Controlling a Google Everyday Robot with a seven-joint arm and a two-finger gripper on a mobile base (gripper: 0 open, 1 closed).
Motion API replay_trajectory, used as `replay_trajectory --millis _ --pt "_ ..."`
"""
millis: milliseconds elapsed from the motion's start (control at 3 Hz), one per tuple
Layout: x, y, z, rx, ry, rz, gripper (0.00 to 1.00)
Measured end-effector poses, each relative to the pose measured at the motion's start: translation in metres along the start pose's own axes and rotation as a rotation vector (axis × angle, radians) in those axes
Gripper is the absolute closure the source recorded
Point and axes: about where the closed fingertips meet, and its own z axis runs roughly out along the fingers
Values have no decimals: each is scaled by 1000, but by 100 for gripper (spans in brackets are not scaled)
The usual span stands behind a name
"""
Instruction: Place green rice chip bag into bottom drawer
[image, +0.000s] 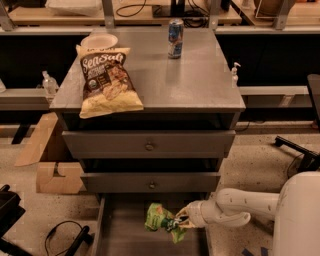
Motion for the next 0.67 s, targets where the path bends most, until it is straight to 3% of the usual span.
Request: replay_trajectory --millis 333,667 --pt "1 0 2 2 3 -1 11" --pt "2 -1 3 3 5 -1 0"
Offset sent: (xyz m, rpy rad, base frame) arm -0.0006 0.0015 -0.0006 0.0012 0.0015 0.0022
